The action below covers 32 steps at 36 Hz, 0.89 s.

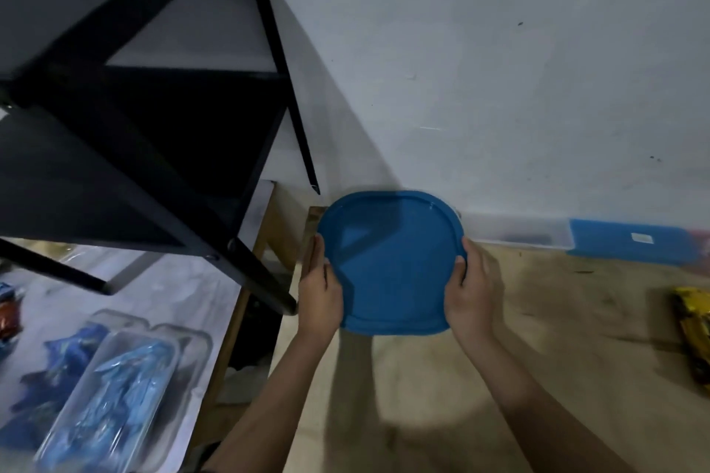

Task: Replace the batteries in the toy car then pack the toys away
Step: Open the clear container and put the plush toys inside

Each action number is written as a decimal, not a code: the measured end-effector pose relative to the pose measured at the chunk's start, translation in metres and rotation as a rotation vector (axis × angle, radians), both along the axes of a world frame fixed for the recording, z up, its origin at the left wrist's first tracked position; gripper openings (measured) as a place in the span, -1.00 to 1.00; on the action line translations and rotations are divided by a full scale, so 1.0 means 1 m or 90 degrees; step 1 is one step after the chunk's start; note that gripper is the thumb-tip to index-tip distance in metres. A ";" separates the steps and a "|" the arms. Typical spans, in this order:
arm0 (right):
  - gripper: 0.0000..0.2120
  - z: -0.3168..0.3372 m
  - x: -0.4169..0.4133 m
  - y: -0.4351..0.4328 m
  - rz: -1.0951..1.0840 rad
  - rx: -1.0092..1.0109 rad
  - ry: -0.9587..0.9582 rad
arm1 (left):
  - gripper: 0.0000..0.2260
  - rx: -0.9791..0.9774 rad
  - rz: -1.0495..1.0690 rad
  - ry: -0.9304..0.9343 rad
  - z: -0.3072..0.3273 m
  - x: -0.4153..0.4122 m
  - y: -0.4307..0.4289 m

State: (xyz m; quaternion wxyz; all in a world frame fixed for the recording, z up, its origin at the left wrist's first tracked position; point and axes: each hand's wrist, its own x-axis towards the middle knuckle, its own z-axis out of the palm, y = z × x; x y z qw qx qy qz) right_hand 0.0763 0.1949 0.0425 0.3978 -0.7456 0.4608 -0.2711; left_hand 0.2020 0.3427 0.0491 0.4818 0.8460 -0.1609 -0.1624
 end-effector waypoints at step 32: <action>-0.83 0.005 0.014 -0.020 0.067 -0.101 0.239 | -0.53 0.122 -0.025 -0.049 -0.001 0.025 -0.014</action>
